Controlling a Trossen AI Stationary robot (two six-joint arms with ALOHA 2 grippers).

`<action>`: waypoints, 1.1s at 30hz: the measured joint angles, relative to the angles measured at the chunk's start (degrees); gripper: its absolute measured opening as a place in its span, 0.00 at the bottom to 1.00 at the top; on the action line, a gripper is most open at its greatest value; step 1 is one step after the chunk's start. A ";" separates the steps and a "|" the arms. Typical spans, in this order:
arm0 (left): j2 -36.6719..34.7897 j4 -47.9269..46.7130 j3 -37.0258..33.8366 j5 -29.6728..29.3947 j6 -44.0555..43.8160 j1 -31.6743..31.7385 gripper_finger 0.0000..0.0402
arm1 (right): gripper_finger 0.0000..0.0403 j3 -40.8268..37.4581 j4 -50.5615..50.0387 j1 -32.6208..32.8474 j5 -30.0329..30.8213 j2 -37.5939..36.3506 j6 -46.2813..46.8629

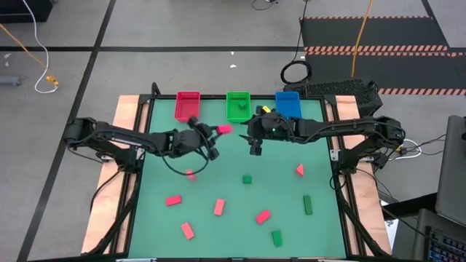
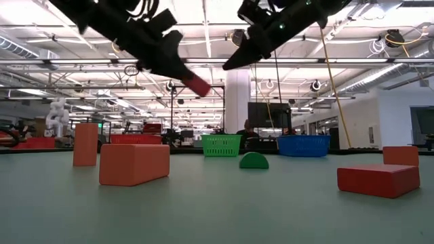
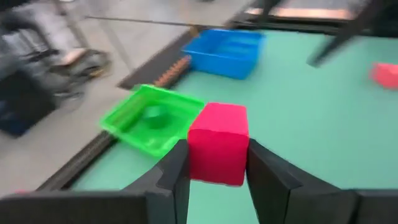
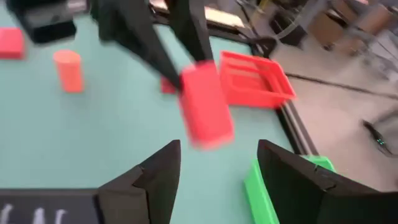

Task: Sort & place blocks by color
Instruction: Put the red block into the red basket

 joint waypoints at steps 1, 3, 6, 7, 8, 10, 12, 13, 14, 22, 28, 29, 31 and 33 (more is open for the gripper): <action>-0.98 -1.89 0.01 -2.11 -1.43 0.01 0.30 | 0.54 0.00 -0.64 0.00 1.21 0.06 0.14; -3.83 -6.75 0.01 -6.70 -4.35 -0.02 0.31 | 0.55 0.00 -1.83 0.00 2.03 0.07 0.33; -7.33 -10.86 0.17 -17.00 -9.50 0.63 0.32 | 0.57 -0.05 -1.89 0.00 1.91 0.05 1.46; -8.58 -14.12 0.09 -20.83 -11.83 1.32 0.32 | 0.57 -0.33 -1.22 0.00 1.82 0.05 1.76; -9.39 -16.55 0.02 -23.91 -14.26 2.31 0.32 | 0.57 -0.59 -0.74 0.00 1.77 0.05 1.95; -10.76 -20.90 0.07 -26.16 -18.92 5.11 0.32 | 0.57 -0.96 -0.41 0.00 1.73 0.05 2.39; -11.45 -24.42 0.02 -26.03 -21.64 8.97 0.32 | 0.57 -1.42 -0.41 0.00 1.64 0.05 2.67; -11.39 -25.01 0.04 -25.62 -22.21 11.13 0.32 | 0.57 -1.72 -0.37 0.02 1.60 0.05 2.67; -11.12 -26.05 0.07 -24.87 -22.53 13.35 0.32 | 0.57 -2.01 -0.45 0.11 1.56 0.05 2.68; -3.15 -26.74 0.02 -7.08 -22.33 29.08 0.32 | 0.57 -6.65 7.21 0.11 -1.41 0.05 4.16; 3.01 -25.11 0.02 -2.82 -22.68 32.10 0.37 | 0.57 -8.14 7.74 0.13 -1.55 0.05 4.18; 3.51 -25.02 0.02 -2.01 -22.77 32.22 0.40 | 0.57 -8.31 7.79 0.11 -1.54 0.05 4.18; 3.98 -24.99 0.02 -1.73 -23.43 32.22 0.47 | 0.57 -8.65 8.19 0.11 -1.54 0.05 4.20; 3.96 -24.87 0.02 -1.71 -23.59 32.01 0.54 | 0.57 -8.98 8.67 0.13 -1.54 0.05 4.18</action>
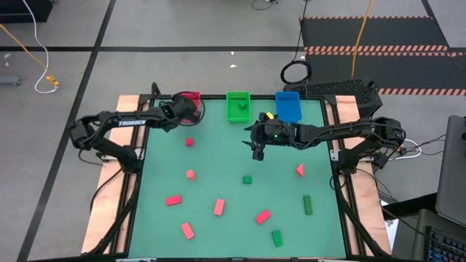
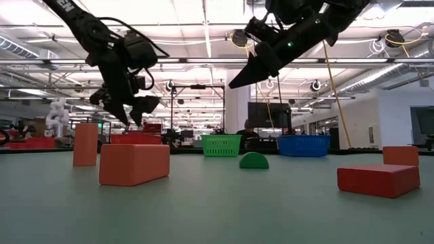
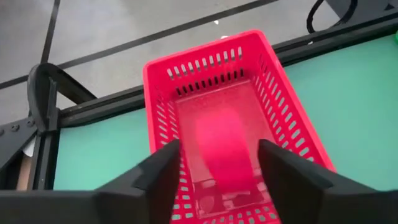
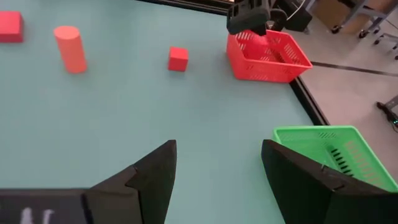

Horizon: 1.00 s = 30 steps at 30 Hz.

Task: Sort & place blocks by color
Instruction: Put the red block into the red basket

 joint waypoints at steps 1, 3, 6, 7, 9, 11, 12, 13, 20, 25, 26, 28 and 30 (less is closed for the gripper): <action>0.00 0.05 0.00 0.00 0.00 -0.20 0.58 | 0.57 -0.09 0.06 0.00 0.00 0.00 0.00; -0.38 -0.08 0.00 0.42 0.02 -0.46 0.65 | 0.57 -0.09 0.21 0.00 0.00 0.00 0.01; -1.56 0.02 0.00 2.31 0.23 -0.87 0.74 | 0.57 -0.09 0.31 -0.02 0.00 0.00 0.02; -2.10 -0.22 0.00 3.90 0.07 -1.06 0.77 | 0.57 -0.09 0.29 0.00 0.00 0.00 0.02; -3.88 -0.63 0.00 8.93 -0.47 -1.59 0.81 | 0.57 -0.09 0.29 0.00 0.00 0.00 0.02; -5.45 -1.65 0.02 14.90 -1.68 -2.49 0.85 | 0.57 -0.09 0.21 -0.02 0.00 0.00 0.02; -6.10 -3.02 0.02 17.27 -2.81 -3.16 0.86 | 0.57 -0.09 0.15 -0.01 0.00 0.00 0.02; -6.54 -4.57 0.02 18.73 -4.14 -3.97 0.87 | 0.57 -0.09 0.11 -0.01 0.00 0.00 0.02; -7.49 -16.69 0.02 20.02 -14.73 -10.39 0.88 | 0.57 -0.09 0.20 -0.04 0.00 0.00 0.02; -6.92 -23.62 -0.02 19.96 -21.35 -13.66 0.88 | 0.57 -0.09 0.29 -0.04 0.00 0.00 0.00; -6.95 -23.42 -0.02 19.82 -22.09 -14.21 0.88 | 0.57 -0.09 0.31 -0.04 0.00 0.00 -0.04; -6.93 -23.28 -0.02 19.65 -23.56 -15.38 0.88 | 0.57 -0.09 0.31 -0.04 0.00 0.00 -0.05; -6.76 -23.27 -0.02 18.47 -25.36 -16.75 0.88 | 0.57 -0.09 0.28 -0.04 0.00 0.00 0.01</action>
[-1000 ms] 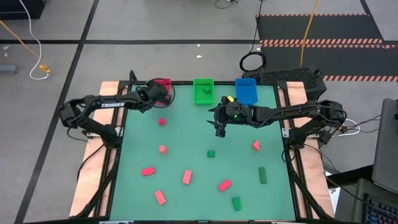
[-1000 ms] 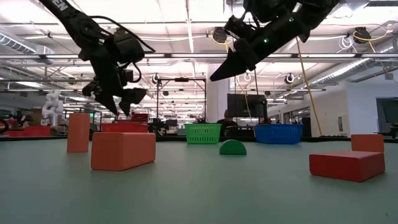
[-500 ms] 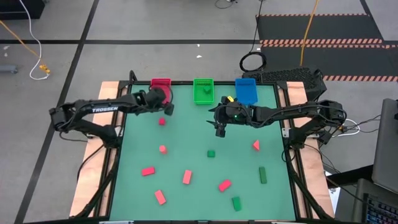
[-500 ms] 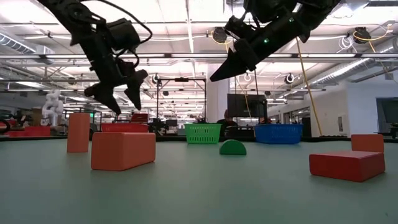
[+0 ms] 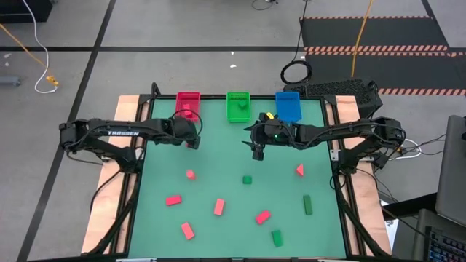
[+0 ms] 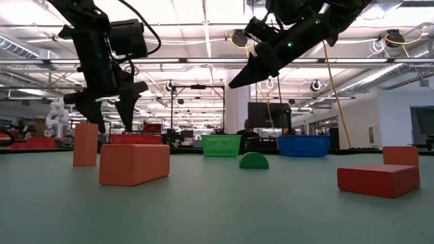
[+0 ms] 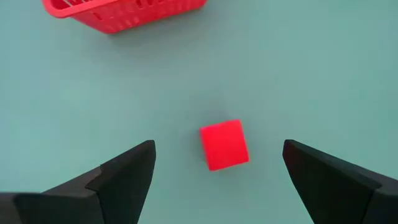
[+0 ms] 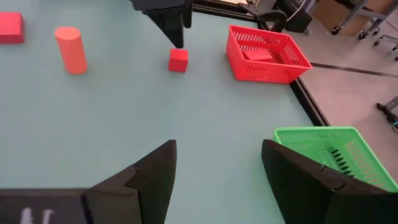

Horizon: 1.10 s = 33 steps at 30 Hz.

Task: Sort & place blocks by color
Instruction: Put the red block into the red basket

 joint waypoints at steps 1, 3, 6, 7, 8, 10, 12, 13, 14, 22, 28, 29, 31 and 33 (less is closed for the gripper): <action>0.61 0.25 -0.03 -0.96 -1.14 -0.81 0.88 | 0.57 0.00 -0.07 0.00 0.00 0.00 0.15; 1.95 0.16 -0.25 -2.32 -2.94 -2.17 0.88 | 0.57 -0.19 0.10 0.00 0.00 0.00 0.74; 4.43 2.58 -0.24 -3.84 -3.79 -3.56 0.88 | 0.57 -0.86 0.13 0.00 0.00 -0.02 1.61; 5.35 3.15 -0.24 -4.20 -3.80 -3.80 0.88 | 0.57 -1.13 0.07 0.00 0.00 -0.02 1.68; 6.10 3.39 -0.24 -4.42 -3.77 -3.91 0.88 | 0.57 -1.32 0.03 0.00 0.00 -0.02 1.71; 7.88 5.29 -0.24 -4.99 -3.77 -3.94 0.88 | 0.57 -1.76 0.26 0.00 0.00 -0.02 1.72; 9.37 5.21 -0.22 -5.21 -3.82 -3.81 0.88 | 0.57 -2.06 0.09 0.00 0.00 -0.02 2.36; 10.17 5.38 -0.24 -5.25 -3.99 -3.73 0.88 | 0.57 -2.19 0.18 0.00 0.00 -0.02 2.77; 11.11 6.19 -0.22 -5.29 -4.35 -3.67 0.88 | 0.57 -2.28 0.20 0.00 0.02 -0.02 2.94; 15.60 7.65 -0.24 -5.29 -5.78 -3.67 0.88 | 0.57 -2.34 0.52 -0.04 0.12 -0.02 2.96; 15.79 8.41 -0.15 -5.32 -6.33 -3.66 0.82 | 0.57 -2.34 0.50 -0.07 0.17 -0.02 2.96; 15.76 8.42 -0.15 -5.32 -6.33 -3.67 0.79 | 0.57 -2.34 0.51 -0.07 0.17 -0.02 2.96; 15.79 8.42 -0.15 -5.25 -6.48 -3.67 0.72 | 0.57 -2.34 0.49 -0.08 0.17 -0.02 2.96; 15.76 8.41 -0.15 -4.95 -6.51 -3.67 0.62 | 0.57 -2.34 0.47 -0.07 0.17 -0.02 2.96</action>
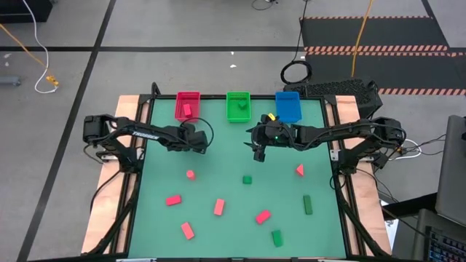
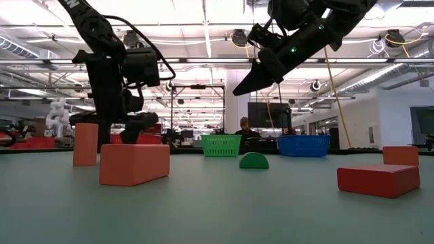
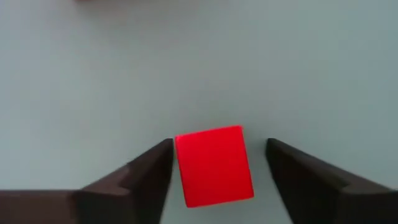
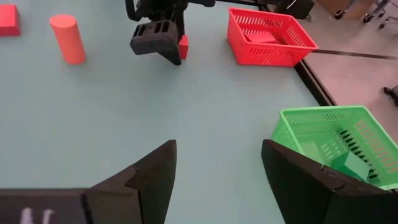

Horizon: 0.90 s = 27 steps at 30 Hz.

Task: Sort & place blocks by color
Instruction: Put the red block into the red basket

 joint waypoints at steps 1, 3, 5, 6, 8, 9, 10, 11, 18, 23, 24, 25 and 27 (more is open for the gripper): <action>0.01 0.00 0.00 0.22 0.00 0.00 0.56 | 0.57 0.00 -0.03 0.00 0.00 0.00 0.00; 0.00 -0.02 0.00 0.49 0.37 0.00 0.44 | 0.57 0.00 -0.03 -0.01 0.00 0.00 0.00; -0.51 -0.01 0.13 0.83 1.41 0.00 0.33 | 0.57 0.00 -0.05 0.00 0.00 0.00 0.00; -0.90 0.03 0.45 0.92 2.50 0.00 0.32 | 0.57 0.00 -0.07 -0.01 0.00 0.00 -0.02; -1.84 1.02 1.91 0.95 5.44 0.11 0.32 | 0.57 0.00 -0.07 -0.01 0.00 0.00 -0.07; -2.72 0.91 2.77 0.93 7.09 0.33 0.32 | 0.57 0.00 -0.10 -0.01 0.00 0.00 -0.09; -3.88 0.50 3.89 0.77 8.93 0.72 0.32 | 0.57 0.00 -0.08 -0.01 0.02 0.00 -0.09; -4.85 0.48 5.18 0.22 10.86 1.24 0.32 | 0.57 0.00 -0.05 -0.05 0.02 0.00 -0.09; -10.67 -5.40 14.64 -9.97 22.60 8.57 0.32 | 0.57 0.00 -0.74 -0.06 0.02 0.00 0.15; -10.83 -6.84 16.24 -10.61 27.62 16.77 0.32 | 0.57 -0.01 -0.91 -0.06 0.01 0.00 1.38; -10.44 -6.77 16.07 -10.09 28.18 18.43 0.32 | 0.57 -0.02 -0.90 -0.06 0.01 0.00 1.46; -9.84 -6.07 15.84 -9.33 28.58 19.96 0.32 | 0.57 -0.02 -0.90 -0.06 0.00 0.00 1.47; -8.53 -5.64 15.02 -6.90 28.82 22.64 0.32 | 0.57 -0.02 -0.93 -0.06 0.00 0.00 1.47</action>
